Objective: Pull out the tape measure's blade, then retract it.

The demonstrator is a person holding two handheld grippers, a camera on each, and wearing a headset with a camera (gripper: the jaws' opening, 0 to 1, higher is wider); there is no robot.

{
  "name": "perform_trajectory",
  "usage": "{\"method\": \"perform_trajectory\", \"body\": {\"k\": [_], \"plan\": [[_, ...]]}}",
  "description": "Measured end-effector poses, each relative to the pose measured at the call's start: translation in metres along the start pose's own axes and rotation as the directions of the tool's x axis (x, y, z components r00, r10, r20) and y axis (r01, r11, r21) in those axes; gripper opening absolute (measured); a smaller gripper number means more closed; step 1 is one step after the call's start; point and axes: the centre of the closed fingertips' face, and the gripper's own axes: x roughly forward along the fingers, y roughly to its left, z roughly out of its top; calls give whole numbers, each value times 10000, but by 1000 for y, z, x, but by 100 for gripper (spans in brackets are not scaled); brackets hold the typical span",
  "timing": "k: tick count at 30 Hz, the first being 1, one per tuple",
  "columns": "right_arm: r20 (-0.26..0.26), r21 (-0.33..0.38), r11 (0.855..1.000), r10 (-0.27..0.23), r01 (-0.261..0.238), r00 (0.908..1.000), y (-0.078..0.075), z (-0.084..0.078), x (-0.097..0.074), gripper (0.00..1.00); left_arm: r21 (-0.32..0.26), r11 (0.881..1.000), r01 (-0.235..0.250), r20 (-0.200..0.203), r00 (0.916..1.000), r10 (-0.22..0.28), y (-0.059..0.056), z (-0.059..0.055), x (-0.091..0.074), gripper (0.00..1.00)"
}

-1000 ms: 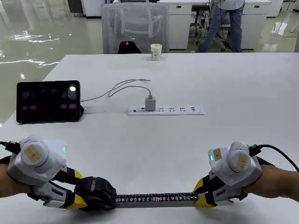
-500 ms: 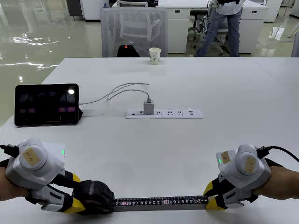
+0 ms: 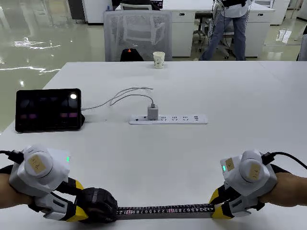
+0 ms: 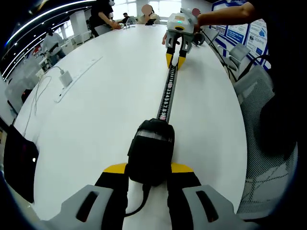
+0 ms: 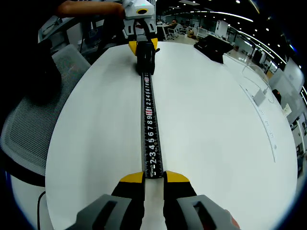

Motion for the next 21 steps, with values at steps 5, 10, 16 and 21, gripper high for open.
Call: {"method": "perform_trajectory", "body": {"k": [5, 10, 16, 21], "plan": [[-176, 10, 10000, 58, -58, 9998, 1, 0, 0, 11, 62, 10000, -43, -149, 9999, 44, 1, -1, 0, 26], [-433, -108, 9999, 85, -89, 9990, 2, -1, 0, 11, 181, 9998, -56, -247, 9997, 60, 1, 0, 1, 25], [-612, -103, 9999, 41, -47, 9981, 1, -2, 1, 12, 355, 9993, -98, -399, 9991, 112, 1, 0, 1, 26], [-681, -46, 10000, -55, 52, 9977, 1, -2, 0, 12, 358, 9991, -210, -447, 9987, 225, 2, 0, 0, 26]]}}
